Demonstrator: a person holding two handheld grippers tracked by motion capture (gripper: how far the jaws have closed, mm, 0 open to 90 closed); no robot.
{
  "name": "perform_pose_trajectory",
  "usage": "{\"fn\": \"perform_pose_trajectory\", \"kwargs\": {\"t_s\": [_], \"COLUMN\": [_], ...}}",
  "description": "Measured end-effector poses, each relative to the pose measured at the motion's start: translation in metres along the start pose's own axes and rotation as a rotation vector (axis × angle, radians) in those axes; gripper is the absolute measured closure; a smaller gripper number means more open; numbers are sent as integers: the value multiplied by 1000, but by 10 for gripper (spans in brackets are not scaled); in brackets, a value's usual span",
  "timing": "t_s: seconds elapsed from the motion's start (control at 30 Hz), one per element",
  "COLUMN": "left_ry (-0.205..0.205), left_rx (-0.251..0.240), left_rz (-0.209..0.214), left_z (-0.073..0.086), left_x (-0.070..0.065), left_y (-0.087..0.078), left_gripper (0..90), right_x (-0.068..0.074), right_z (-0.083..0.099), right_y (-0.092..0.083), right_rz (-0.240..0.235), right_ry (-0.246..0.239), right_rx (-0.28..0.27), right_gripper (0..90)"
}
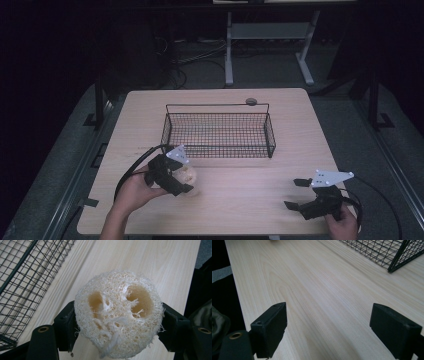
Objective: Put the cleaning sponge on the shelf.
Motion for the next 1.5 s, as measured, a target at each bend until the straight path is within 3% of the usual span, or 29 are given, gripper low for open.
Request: {"fn": "perform_pose_trajectory", "kwargs": {"t_s": [0.17,0.53,0.93,1.2,1.5], "left_ry": [15,1,2,-10,5], "left_rx": [-1,-17,-5,-3,6], "left_rz": [-4,22,33,50,52], "left_z": [-9,-19,-40,-57,-81], "left_x": [4,14,26,41,58], "left_y": [-9,-21,-29,-29,-32], "left_gripper": [275,275,275,275,275], "right_x": [-1,-1,-3,-3,-4], "right_z": [-1,-1,-5,-7,-8], "right_y": [0,2,-2,-1,0], "right_rz": [2,-3,-6,-13,-16], "right_ry": [2,3,10,6,13], "right_rx": [-4,3,-38,-49,-56], "right_gripper": [138,138,138,137,138]}}
Point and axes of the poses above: each handheld gripper's, and its own axes: y roughly forward along the jaws, z roughly out of its underside, x roughly to its left, the point moved 8 cm from there along y, roughly forward along the jaws, and after that the axes turned 4 degrees about x, right-handed, at the moved point
